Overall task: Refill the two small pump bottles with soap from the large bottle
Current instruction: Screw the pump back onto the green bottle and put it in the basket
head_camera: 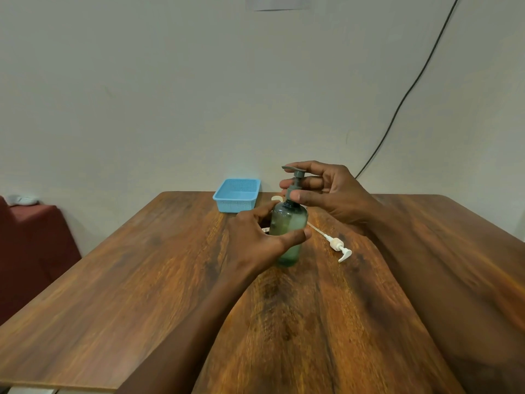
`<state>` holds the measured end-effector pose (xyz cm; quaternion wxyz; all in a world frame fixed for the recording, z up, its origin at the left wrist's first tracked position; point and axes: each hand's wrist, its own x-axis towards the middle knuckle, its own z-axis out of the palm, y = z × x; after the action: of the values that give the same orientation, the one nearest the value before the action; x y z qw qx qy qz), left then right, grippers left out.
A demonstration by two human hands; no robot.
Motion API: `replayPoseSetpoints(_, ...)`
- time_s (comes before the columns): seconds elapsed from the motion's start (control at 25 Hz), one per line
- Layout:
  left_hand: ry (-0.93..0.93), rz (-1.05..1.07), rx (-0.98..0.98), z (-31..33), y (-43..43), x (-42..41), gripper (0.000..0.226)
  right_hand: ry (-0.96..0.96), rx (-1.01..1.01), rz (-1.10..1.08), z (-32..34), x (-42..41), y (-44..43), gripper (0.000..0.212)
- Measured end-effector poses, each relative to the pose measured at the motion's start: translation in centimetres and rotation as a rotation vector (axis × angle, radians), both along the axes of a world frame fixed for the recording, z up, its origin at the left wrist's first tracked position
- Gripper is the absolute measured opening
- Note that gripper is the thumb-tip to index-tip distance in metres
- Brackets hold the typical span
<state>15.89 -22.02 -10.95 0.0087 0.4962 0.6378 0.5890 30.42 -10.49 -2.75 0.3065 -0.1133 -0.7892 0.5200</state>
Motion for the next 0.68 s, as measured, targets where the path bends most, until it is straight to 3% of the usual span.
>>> replayPoseSetpoints(0.2, 0.012, 0.034, 0.018, 0.1, 0.2, 0.5, 0.064, 0.021, 0.213, -0.208, -0.6, -1.1, 0.1, 0.058)
replayPoseSetpoints(0.36, 0.016, 0.075, 0.047, 0.0, 0.5, 0.7, 0.075, 0.055, 0.320, -0.330, -1.0, -2.0, -0.2, 0.062)
replayPoseSetpoints(0.56, 0.024, -0.069, -0.067, 0.3, 0.8, -0.1, 0.070, 0.022, 0.266, -0.276, -0.4, -0.2, 0.9, 0.065)
replayPoseSetpoints(0.68, -0.085, -0.227, -0.143, 0.5, 1.0, -0.7, 0.070, -0.009, 0.170, -0.088, -0.2, 0.8, 1.6, 0.057)
